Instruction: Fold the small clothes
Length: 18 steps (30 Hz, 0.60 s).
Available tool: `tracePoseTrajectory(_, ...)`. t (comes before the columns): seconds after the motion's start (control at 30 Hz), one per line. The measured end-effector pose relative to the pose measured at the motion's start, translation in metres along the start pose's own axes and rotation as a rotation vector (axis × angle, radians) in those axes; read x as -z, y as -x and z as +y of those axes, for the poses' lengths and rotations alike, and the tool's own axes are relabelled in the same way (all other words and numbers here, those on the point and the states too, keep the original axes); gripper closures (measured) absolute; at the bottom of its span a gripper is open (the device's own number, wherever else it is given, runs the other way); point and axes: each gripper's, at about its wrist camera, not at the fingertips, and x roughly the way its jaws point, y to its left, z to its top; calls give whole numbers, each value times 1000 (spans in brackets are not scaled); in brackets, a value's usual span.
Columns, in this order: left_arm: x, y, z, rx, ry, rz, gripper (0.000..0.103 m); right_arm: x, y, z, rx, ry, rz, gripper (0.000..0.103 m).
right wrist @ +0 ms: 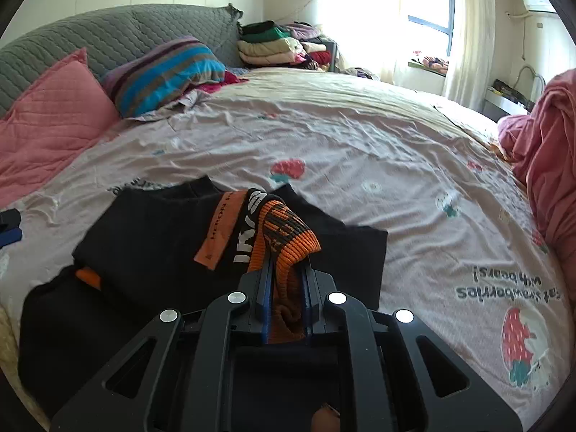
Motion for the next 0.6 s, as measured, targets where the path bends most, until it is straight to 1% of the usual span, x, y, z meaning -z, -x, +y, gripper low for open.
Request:
tracePoseTrajectory(0.17, 1, -20, -21, -7, -67, 29, 11, 11, -5, 0, 13, -3, 21, 91)
tracePoseTrajectory(0.3, 1, -41, -33, -29, -113, 58, 11, 14, -8, -1, 22, 2, 33, 91)
tracePoseTrajectory(0.4, 1, -57, -38, -24, -122, 91, 11, 15, -9, -1, 25, 3, 39, 90)
tracePoseTrajectory(0.6, 2, -71, -49, -6, -142, 101, 11, 17, -12, -5, 37, -8, 55, 85)
